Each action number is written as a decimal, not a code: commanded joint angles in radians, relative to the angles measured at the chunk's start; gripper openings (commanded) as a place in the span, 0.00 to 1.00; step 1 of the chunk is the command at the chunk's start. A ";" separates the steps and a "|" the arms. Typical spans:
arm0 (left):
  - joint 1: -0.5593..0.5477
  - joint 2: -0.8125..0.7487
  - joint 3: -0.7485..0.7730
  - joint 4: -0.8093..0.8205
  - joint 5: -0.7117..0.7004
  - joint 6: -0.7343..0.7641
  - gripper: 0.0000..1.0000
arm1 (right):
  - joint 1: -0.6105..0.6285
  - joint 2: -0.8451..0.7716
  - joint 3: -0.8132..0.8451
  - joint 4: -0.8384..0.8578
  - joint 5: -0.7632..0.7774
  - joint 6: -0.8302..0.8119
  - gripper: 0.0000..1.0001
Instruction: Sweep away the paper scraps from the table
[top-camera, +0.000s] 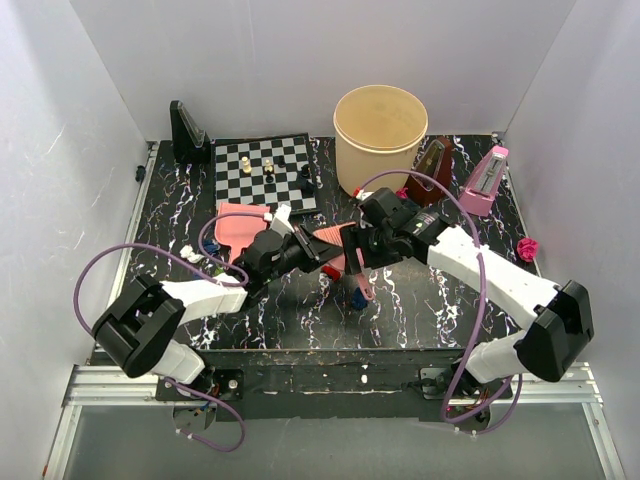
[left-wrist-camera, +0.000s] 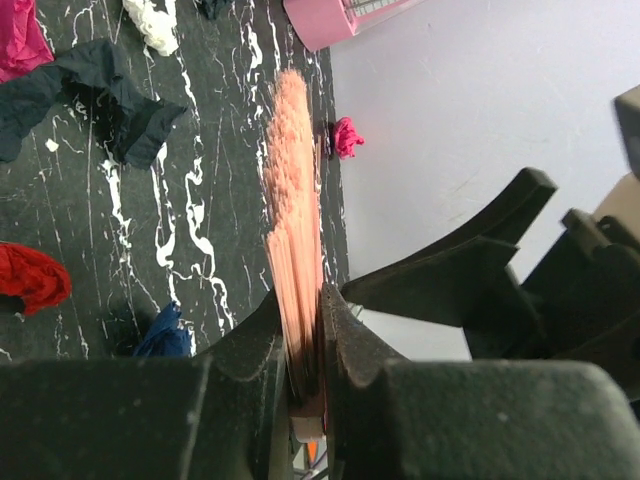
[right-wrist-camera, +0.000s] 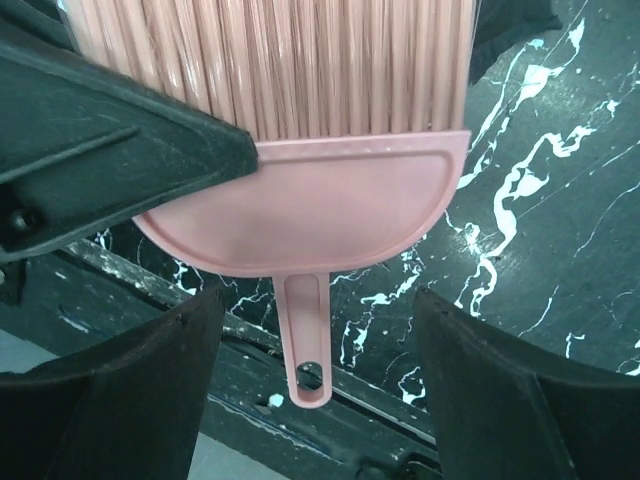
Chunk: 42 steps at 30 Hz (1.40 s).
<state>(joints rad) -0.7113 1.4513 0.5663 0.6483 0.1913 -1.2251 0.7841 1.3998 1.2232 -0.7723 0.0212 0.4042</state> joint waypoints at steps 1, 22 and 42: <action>0.021 -0.075 -0.009 -0.012 -0.012 0.061 0.00 | 0.001 -0.103 0.009 0.079 0.046 0.036 0.85; 0.139 -0.257 -0.059 0.422 -0.026 -0.062 0.00 | -0.071 -0.809 -0.808 1.254 0.097 0.509 0.93; 0.049 0.024 0.076 0.623 0.013 -0.224 0.00 | -0.072 -0.719 -0.784 1.397 0.051 0.466 0.78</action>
<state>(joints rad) -0.6300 1.4342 0.5869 1.1641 0.1879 -1.4136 0.7136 0.6880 0.4152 0.5350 0.0223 0.8833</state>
